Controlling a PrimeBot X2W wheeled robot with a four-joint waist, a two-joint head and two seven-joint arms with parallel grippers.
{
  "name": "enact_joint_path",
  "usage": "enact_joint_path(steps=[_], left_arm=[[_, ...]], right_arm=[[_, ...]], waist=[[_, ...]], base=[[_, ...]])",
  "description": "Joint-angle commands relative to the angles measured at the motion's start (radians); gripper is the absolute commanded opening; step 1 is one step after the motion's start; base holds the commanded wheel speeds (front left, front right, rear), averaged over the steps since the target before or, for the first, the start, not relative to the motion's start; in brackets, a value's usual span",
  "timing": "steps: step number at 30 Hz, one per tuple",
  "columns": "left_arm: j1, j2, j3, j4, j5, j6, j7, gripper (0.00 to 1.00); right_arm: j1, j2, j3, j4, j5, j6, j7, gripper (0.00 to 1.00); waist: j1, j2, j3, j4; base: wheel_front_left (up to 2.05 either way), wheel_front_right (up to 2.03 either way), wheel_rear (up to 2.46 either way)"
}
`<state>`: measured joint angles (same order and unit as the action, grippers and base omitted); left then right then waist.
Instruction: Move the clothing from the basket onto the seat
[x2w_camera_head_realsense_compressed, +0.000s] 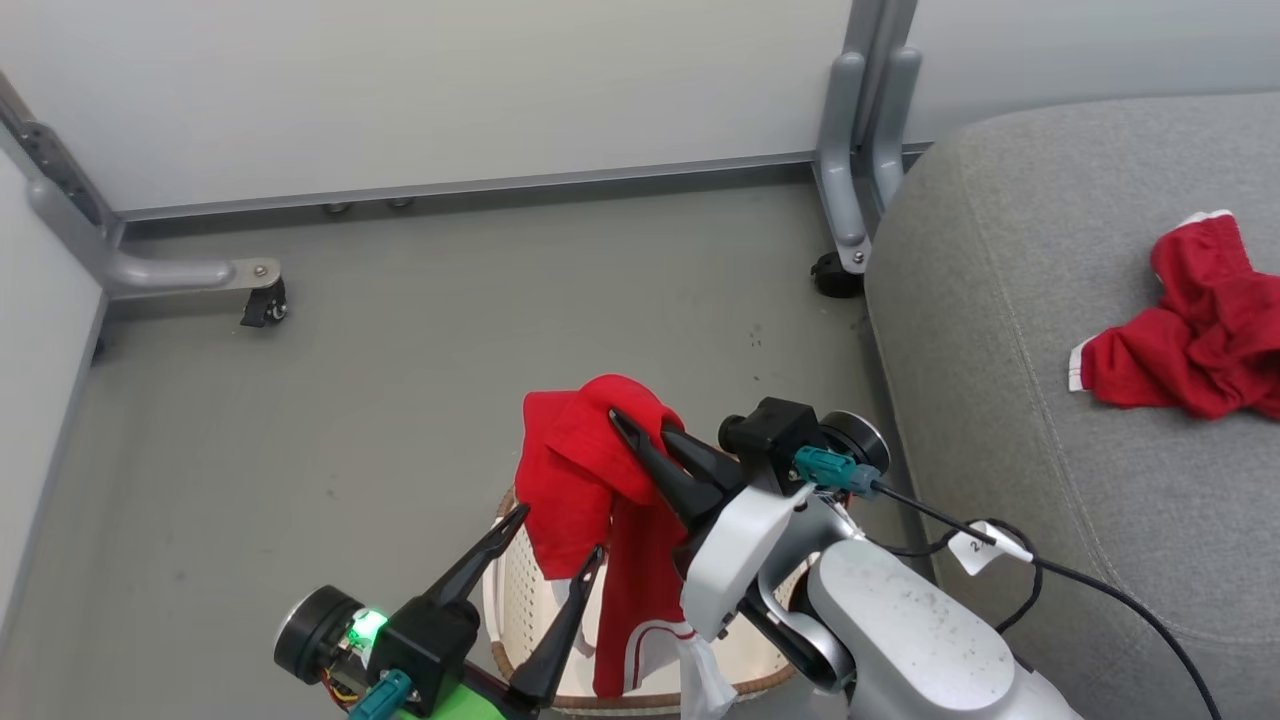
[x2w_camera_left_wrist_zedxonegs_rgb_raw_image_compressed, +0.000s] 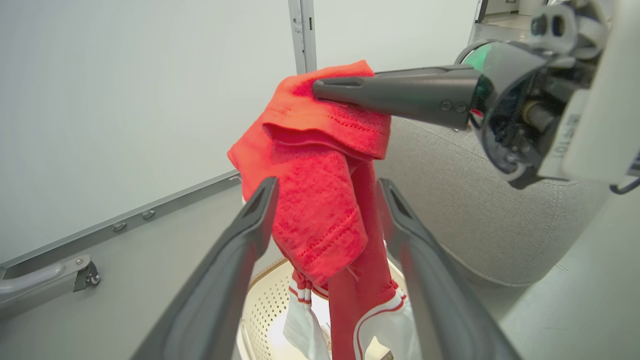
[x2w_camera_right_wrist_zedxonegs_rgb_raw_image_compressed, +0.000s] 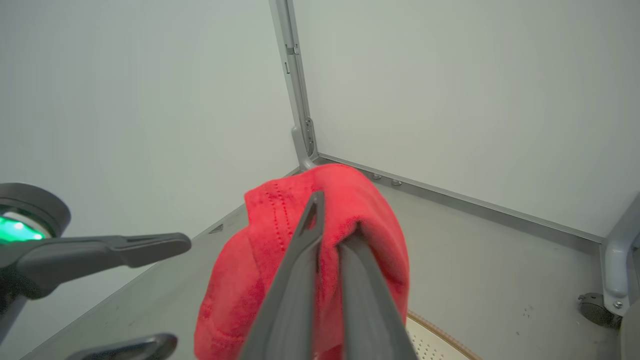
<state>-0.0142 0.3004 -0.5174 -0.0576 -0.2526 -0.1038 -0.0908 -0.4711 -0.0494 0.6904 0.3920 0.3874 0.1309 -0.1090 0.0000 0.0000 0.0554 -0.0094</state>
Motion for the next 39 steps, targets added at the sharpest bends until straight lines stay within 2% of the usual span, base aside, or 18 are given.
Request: enact_joint_path(steps=[1,15,24,29,33,39], left_arm=[[0.001,0.009,0.004,-0.002,0.003,0.006,-0.008,1.00],[-0.039,0.022,-0.011,-0.015,0.003,0.013,-0.005,1.00],[-0.073,0.027,-0.028,-0.027,0.006,0.008,0.005,1.00],[-0.097,0.033,-0.039,-0.040,0.016,0.005,0.010,1.00],[-0.126,0.037,-0.045,-0.058,0.026,0.002,0.013,1.00],[-0.186,0.046,-0.060,-0.088,0.041,-0.006,0.020,1.00]], right_arm=[[0.000,-0.003,-0.006,0.004,-0.010,0.000,-0.011,0.00],[0.025,-0.002,-0.106,-0.018,-0.062,0.000,-0.028,0.00],[0.061,-0.005,-0.210,-0.065,-0.120,0.000,-0.033,0.00],[0.039,-0.013,-0.275,-0.092,-0.143,0.000,-0.031,0.00],[-0.004,-0.032,-0.338,-0.129,-0.165,0.000,-0.026,0.00],[-0.131,-0.121,-0.493,-0.209,-0.201,0.000,-0.004,0.00]], waist=[[0.0000,0.0000,0.015,-0.045],[0.0000,0.0000,0.067,-0.256],[0.0000,0.0000,0.114,-0.349],[0.0000,0.0000,0.145,-0.368],[0.0000,0.0000,0.186,-0.357],[0.0000,0.0000,0.272,-0.306]], base=[[0.00,0.00,0.00],[0.00,0.00,0.00],[0.00,0.00,0.00],[0.00,0.00,0.00],[0.00,0.00,0.00],[0.00,0.00,0.00]])
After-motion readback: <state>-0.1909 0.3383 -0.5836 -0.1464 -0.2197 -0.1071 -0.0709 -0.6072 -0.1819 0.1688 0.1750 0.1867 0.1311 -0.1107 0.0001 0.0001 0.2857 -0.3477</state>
